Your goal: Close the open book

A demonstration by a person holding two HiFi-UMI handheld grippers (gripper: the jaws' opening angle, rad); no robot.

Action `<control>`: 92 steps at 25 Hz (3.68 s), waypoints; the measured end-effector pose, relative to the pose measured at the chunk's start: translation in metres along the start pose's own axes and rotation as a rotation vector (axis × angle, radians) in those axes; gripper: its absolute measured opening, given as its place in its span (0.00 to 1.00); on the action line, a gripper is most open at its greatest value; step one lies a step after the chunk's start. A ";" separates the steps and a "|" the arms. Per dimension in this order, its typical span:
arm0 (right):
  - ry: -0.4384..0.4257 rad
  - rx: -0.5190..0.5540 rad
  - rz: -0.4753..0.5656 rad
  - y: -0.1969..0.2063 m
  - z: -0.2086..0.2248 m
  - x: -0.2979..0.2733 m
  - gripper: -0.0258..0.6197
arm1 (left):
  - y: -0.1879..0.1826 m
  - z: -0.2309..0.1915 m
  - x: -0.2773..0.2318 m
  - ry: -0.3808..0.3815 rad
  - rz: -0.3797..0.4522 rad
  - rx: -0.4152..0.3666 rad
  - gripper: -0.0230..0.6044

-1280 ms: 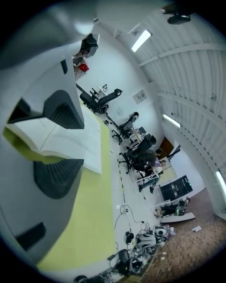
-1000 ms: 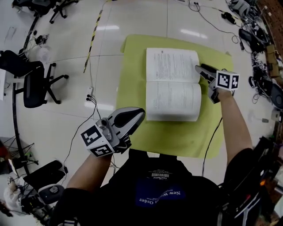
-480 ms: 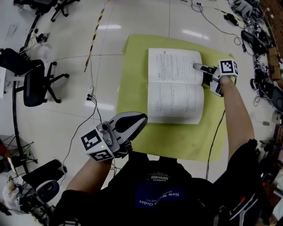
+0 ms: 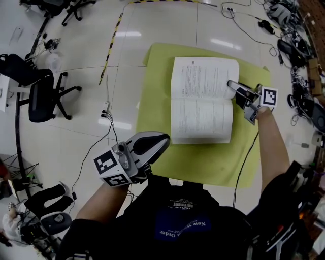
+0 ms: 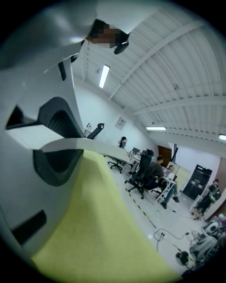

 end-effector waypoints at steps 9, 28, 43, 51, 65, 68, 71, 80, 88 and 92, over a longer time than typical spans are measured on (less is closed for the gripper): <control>0.018 0.260 -0.080 0.030 -0.043 0.014 0.12 | -0.005 0.009 0.003 0.009 0.002 -0.015 0.05; 0.294 1.332 -1.338 0.177 -0.109 -0.025 0.41 | -0.004 0.012 0.004 0.005 -0.014 -0.024 0.05; 0.364 1.020 -1.032 0.134 -0.180 0.007 0.44 | -0.036 0.039 0.021 0.009 0.018 -0.088 0.05; 0.275 0.897 -0.221 0.074 -0.322 0.009 0.21 | -0.092 0.078 0.034 0.001 0.107 -0.186 0.05; 0.262 0.648 0.233 0.100 -0.386 -0.007 0.02 | -0.111 0.109 0.075 -0.051 0.183 -0.296 0.05; 0.275 0.590 0.266 0.114 -0.372 -0.004 0.02 | -0.100 0.107 0.078 -0.052 0.164 -0.274 0.05; 0.288 0.615 0.247 0.115 -0.371 -0.004 0.02 | -0.094 0.109 0.076 -0.044 0.160 -0.276 0.05; 0.300 0.715 0.142 0.111 -0.383 -0.014 0.02 | -0.095 0.116 0.073 -0.025 0.168 -0.279 0.05; 0.282 0.733 0.109 0.120 -0.389 -0.013 0.02 | -0.089 0.123 0.081 -0.032 0.168 -0.275 0.05; 0.277 0.741 0.098 0.118 -0.390 -0.020 0.02 | -0.093 0.122 0.084 -0.026 0.169 -0.275 0.05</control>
Point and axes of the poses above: the fingertips, and each gripper's own axes: x backward along the fingers, z to its right, y out of its underside, the point moved 10 cm from there along x, backward along the fingers, and after that the axes turned 10 degrees about -y, right-handed, at the moved point
